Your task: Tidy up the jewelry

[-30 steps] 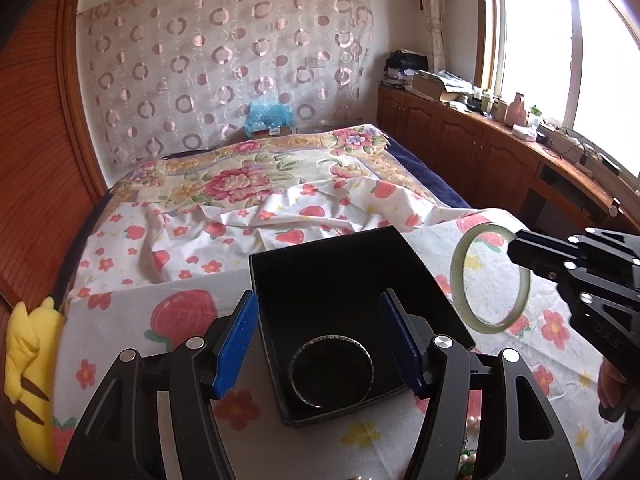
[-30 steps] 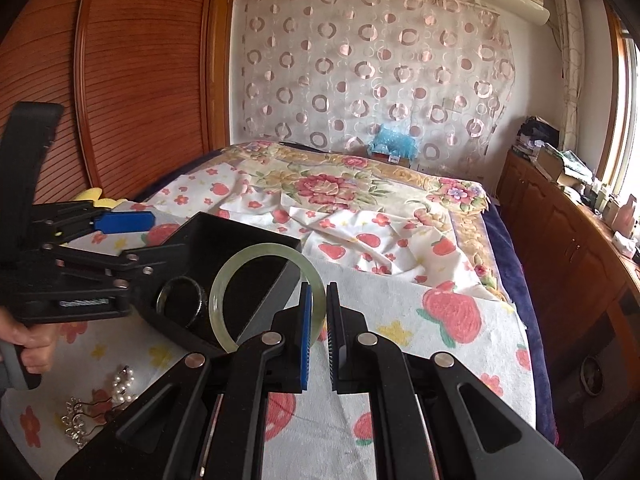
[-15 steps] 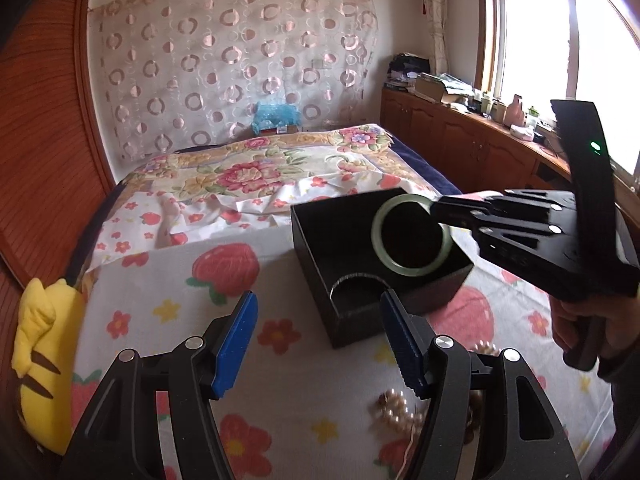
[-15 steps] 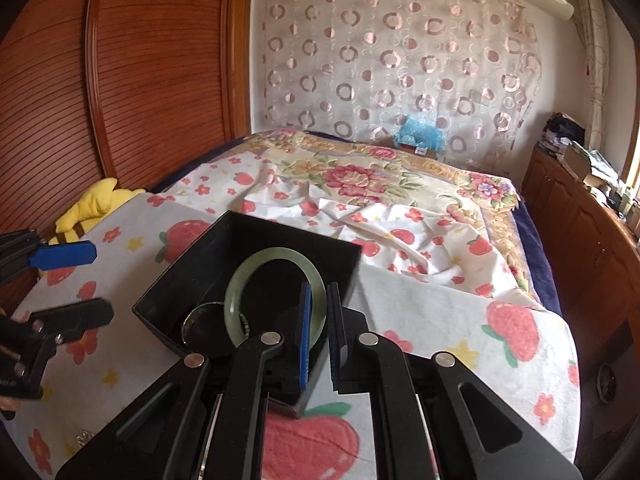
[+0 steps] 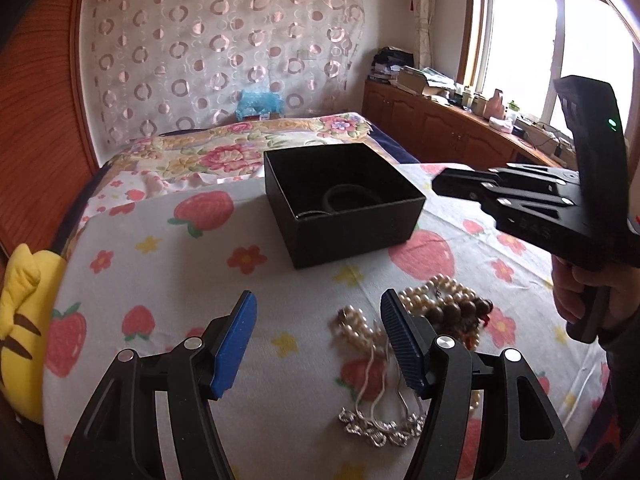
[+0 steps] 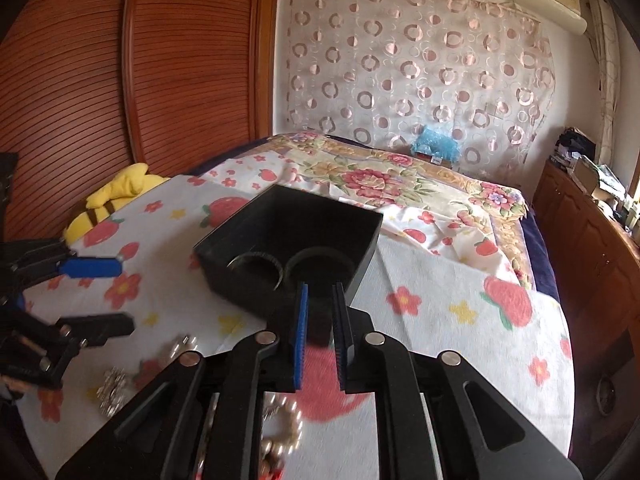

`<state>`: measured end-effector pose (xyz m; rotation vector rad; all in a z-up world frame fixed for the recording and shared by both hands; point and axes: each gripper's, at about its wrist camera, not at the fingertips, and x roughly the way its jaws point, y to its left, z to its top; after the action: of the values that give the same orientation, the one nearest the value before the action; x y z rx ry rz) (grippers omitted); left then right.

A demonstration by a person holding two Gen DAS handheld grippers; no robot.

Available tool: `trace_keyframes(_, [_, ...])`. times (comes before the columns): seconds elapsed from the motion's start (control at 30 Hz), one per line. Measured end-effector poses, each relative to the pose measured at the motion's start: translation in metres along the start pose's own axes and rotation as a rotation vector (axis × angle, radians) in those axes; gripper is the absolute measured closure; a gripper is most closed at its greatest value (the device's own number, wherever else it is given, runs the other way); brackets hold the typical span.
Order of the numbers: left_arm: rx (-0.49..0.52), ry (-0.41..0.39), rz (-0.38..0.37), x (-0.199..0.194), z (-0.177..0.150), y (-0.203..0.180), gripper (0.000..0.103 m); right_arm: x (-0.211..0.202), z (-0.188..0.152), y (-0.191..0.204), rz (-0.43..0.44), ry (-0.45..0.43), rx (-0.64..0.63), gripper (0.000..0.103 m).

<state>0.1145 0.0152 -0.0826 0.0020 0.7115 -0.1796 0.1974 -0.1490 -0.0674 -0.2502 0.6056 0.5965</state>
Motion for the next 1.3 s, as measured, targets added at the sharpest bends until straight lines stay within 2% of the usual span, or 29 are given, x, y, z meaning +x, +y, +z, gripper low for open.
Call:
trace_keyframes(0.03, [0.001, 0.0, -0.002, -0.002, -0.003, -0.002, 0.037, -0.007, -0.006, 0.002, 0.008, 0.0, 0.003, 0.087])
trace_keyframes(0.2, [-0.006, 0.005, -0.017, -0.011, -0.018, -0.011, 0.036, -0.03, -0.034, 0.014, 0.042, 0.017, -0.004, 0.078])
trace_keyframes(0.4, [-0.024, -0.012, -0.019, -0.023, -0.028, -0.014, 0.03, -0.036, -0.059, 0.025, 0.075, 0.065, 0.0, 0.076])
trace_keyframes(0.57, [-0.02, 0.001, 0.001, -0.026, -0.036, -0.015, 0.03, -0.026, -0.068, 0.034, 0.097, 0.113, -0.008, 0.076])
trace_keyframes(0.7, [-0.035, 0.022, 0.006, -0.023, -0.043, -0.012, 0.03, -0.018, -0.071, 0.042, 0.103, 0.138, -0.018, 0.069])
trace_keyframes(0.87, [-0.028, 0.041, 0.006, -0.018, -0.046, -0.016, 0.03, -0.016, -0.069, 0.044, 0.072, 0.149, -0.06, 0.069])
trace_keyframes(0.93, [-0.024, 0.046, 0.002, -0.017, -0.047, -0.017, 0.03, -0.016, -0.069, 0.046, 0.063, 0.154, -0.078, 0.074])
trace_keyframes(0.97, [-0.023, 0.051, 0.001, -0.015, -0.048, -0.018, 0.03, -0.016, -0.069, 0.047, 0.062, 0.156, -0.085, 0.085])
trace_keyframes(1.0, [-0.022, 0.054, 0.001, -0.014, -0.048, -0.018, 0.03, -0.015, -0.07, 0.047, 0.067, 0.165, -0.093, 0.088])
trace_keyframes(1.1, [-0.021, 0.073, 0.002, -0.01, -0.05, -0.018, 0.03, -0.019, -0.07, 0.044, 0.092, 0.172, -0.085, 0.088])
trace_keyframes(1.3, [-0.016, 0.1, -0.004, -0.004, -0.053, -0.019, 0.03, -0.048, -0.058, 0.034, 0.084, 0.068, -0.032, 0.088])
